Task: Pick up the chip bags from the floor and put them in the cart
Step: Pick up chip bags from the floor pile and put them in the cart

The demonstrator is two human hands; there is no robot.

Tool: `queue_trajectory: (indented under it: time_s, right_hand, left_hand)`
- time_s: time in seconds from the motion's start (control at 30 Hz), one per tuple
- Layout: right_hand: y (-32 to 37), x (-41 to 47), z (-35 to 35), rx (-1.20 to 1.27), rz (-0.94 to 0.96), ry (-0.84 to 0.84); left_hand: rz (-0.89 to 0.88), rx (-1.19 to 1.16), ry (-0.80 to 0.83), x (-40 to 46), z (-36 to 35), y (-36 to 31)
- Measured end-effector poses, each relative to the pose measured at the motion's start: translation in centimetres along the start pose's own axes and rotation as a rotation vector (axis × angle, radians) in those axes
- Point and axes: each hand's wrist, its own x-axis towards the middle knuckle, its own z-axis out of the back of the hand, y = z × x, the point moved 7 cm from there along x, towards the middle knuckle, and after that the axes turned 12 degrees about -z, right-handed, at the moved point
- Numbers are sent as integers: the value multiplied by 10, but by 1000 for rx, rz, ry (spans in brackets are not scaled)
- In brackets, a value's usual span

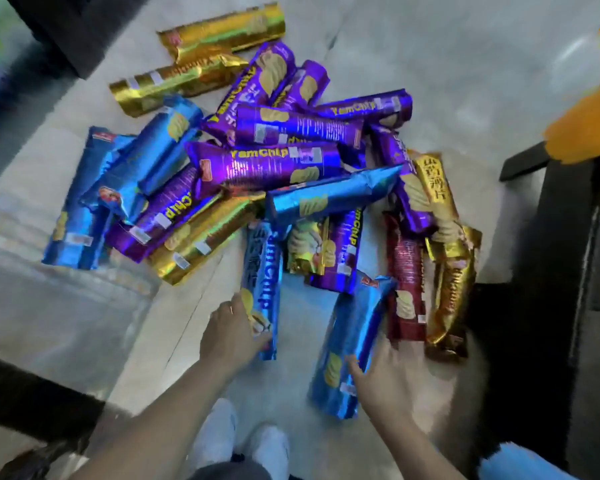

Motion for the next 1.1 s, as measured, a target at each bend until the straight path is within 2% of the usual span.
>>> queue_trajectory:
  time_s: [0.07, 0.2, 0.37, 0.5, 0.67, 0.8, 0.87, 1.0, 1.1]
  right_hand:
    - [-13, 46, -42, 88, -63, 26]
    - [-13, 101, -80, 169, -156, -67]
    - [-25, 148, -122, 444, -388, -132]
    - [-34, 138, -121, 527, -399, -130]
    - [-53, 49, -58, 656, -474, -65]
    - [-31, -42, 26, 707, -243, -68]
    - [-2, -95, 73, 689, -125, 12]
    - [73, -198, 157, 541, 165, 129]
    - [124, -284, 212, 466, 332, 158]
  left_hand:
    - [29, -44, -23, 38, -34, 15]
    - [63, -135, -141, 105, -71, 32]
    - [143, -297, -138, 148, -99, 56]
    - [158, -331, -176, 129, -91, 64]
    - [224, -440, -104, 22, -50, 44]
    - [218, -521, -129, -78, 22, 7]
    - [210, -548, -172, -123, 72, -14]
    - [164, -599, -312, -206, 186, -48]
    - [153, -643, -440, -272, 267, -61]
